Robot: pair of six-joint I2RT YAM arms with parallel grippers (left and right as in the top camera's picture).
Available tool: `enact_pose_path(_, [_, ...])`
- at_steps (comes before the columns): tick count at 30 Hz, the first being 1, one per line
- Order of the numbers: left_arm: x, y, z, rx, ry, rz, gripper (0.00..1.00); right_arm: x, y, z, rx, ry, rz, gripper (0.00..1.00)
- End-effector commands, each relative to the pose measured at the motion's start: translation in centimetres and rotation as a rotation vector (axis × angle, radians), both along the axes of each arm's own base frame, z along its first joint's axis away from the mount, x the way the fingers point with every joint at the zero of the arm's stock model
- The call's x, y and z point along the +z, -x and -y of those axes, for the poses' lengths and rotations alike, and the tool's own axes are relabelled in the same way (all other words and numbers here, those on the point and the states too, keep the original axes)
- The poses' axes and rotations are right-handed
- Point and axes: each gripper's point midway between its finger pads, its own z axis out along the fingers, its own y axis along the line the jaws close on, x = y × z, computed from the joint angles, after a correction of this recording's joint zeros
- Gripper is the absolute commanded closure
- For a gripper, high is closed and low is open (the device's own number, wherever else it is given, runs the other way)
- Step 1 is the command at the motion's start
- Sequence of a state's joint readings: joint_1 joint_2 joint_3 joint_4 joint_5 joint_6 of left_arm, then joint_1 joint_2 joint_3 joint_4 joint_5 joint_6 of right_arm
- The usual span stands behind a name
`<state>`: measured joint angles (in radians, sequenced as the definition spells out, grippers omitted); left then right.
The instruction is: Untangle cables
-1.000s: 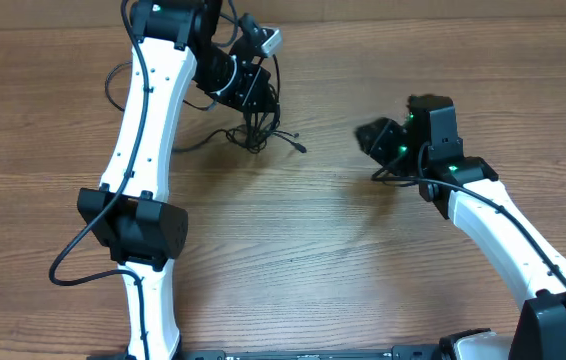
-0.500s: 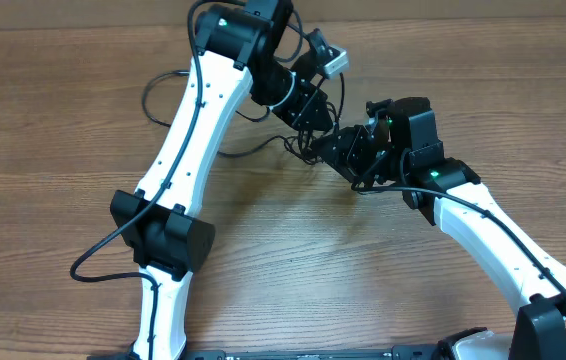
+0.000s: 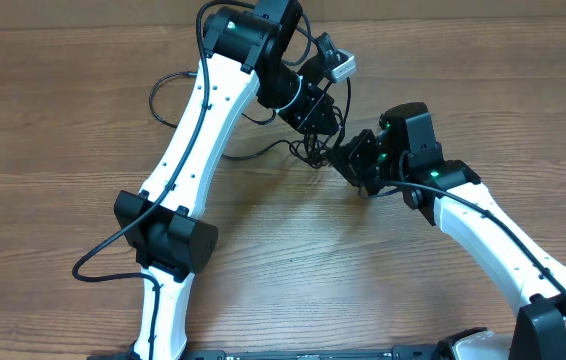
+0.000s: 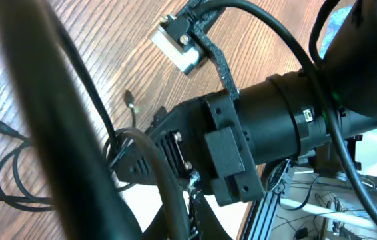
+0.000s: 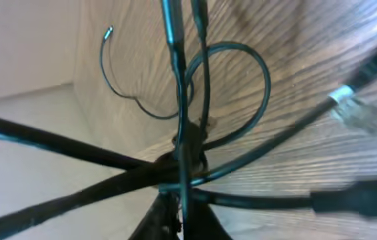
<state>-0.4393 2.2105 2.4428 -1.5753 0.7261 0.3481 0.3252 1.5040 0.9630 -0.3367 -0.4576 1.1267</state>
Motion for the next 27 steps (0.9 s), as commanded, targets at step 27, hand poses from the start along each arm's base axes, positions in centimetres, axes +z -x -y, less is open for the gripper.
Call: enact_pose_path(27, [-0.6,-1.2,-3.5,0.066,-0.147,0.057,0.96,-5.2,0.6,14.6,-0.416,0.352,-0.229,0.96])
